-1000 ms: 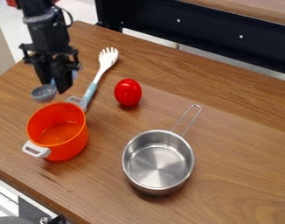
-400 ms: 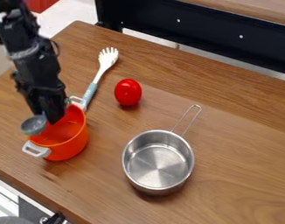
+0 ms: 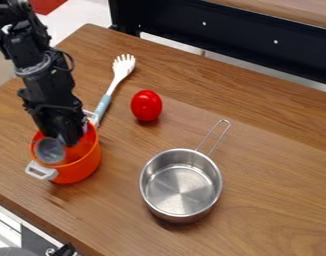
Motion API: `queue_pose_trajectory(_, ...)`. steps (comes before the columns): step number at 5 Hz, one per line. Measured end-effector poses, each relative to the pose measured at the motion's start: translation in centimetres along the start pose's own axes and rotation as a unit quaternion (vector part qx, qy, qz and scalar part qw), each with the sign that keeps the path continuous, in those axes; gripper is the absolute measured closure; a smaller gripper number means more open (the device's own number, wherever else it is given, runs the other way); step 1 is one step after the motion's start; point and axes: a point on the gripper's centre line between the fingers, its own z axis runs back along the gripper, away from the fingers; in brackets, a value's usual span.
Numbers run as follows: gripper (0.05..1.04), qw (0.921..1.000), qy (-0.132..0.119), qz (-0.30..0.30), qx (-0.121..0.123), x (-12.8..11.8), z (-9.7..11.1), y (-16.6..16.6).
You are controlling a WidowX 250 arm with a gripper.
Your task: Put the spoon inside the orange pot
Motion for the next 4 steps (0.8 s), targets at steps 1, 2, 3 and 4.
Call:
queue_pose_trajectory(1, 0.17, 0.9999, 0.005, 0.009, -0.005, 0.4, 0.5, -0.1)
queue_pose_trajectory(2, 0.083, 0.9996, 0.002, 0.017, -0.024, 1.0, 1.5, -0.3)
queue_pose_trajectory(3, 0.083, 0.9985, -0.013, 0.041, -0.036, 2.0, 2.3, -0.5)
queue_pose_trajectory(4, 0.083, 0.9952, -0.039, 0.08, -0.039, 3.9, 3.5, -0.5)
